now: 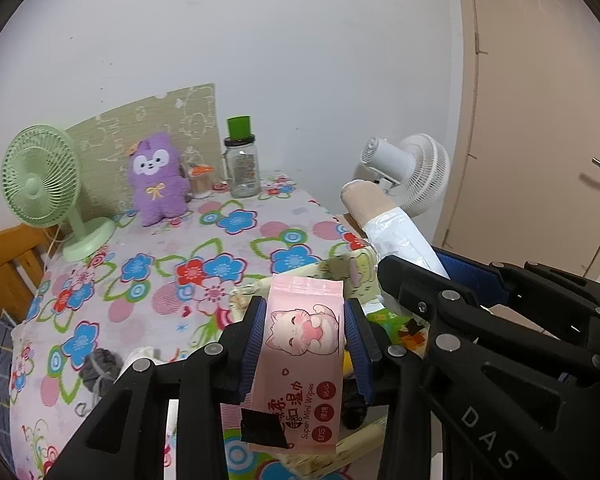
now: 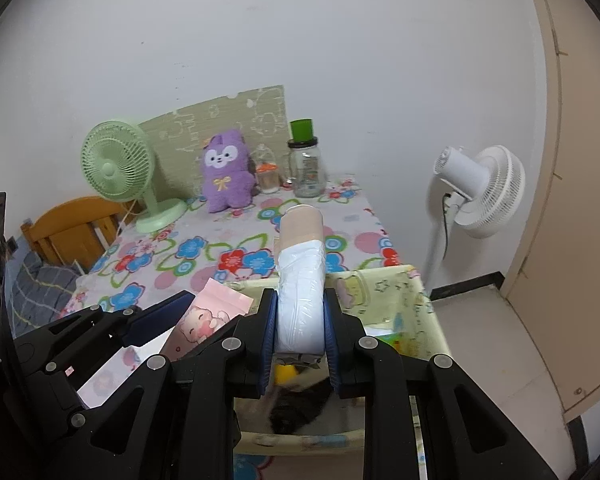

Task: Organize soft objects
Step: 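Carry the wipes pack and rolled towel over the basket and lower them inside, then open both grippers to drop the wipes pack and towel into the basket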

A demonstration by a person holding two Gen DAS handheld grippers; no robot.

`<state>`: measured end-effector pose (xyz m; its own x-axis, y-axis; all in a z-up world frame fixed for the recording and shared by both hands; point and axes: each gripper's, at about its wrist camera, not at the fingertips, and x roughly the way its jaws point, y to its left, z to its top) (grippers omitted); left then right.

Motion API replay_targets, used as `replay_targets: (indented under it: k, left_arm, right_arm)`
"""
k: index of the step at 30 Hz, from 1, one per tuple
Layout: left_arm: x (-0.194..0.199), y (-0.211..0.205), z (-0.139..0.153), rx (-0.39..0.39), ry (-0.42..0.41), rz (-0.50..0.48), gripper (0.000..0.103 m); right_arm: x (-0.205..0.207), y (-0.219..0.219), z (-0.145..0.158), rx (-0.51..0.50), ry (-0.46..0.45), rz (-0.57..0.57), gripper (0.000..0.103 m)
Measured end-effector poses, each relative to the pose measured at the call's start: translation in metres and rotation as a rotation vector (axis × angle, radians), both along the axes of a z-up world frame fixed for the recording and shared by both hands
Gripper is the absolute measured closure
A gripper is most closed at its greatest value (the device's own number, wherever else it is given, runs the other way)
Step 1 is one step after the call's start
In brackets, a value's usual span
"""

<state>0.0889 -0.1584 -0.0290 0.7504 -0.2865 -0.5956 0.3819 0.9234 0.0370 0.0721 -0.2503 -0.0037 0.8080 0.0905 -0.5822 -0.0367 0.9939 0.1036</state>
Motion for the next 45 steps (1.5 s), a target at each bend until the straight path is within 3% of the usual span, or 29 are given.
replay_targets:
  k: [22,26,39,41,45]
  left_arm:
    - [0.025,-0.046,-0.03,0.018,0.038,-0.073,0.062]
    - [0.027,-0.045,-0.036,0.031,0.058,-0.072,0.048]
    - [0.02,-0.035,-0.045,0.06,0.089,-0.068,0.034]
    - [0.019,-0.033,-0.045,0.059,0.088,-0.068,0.031]
    - [0.016,-0.026,-0.042,0.042,0.085,-0.07,0.02]
  right_arm:
    - [0.012,-0.043,-0.025,0.002,0.051,-0.067,0.078]
    - [0.016,-0.042,-0.032,0.008,0.071,-0.055,0.078]
    - [0.018,-0.035,-0.048,0.039,0.126,-0.025,0.076]
    - [0.017,-0.033,-0.048,0.038,0.126,-0.02,0.072]
    - [0.013,-0.031,-0.045,0.05,0.117,-0.024,0.033]
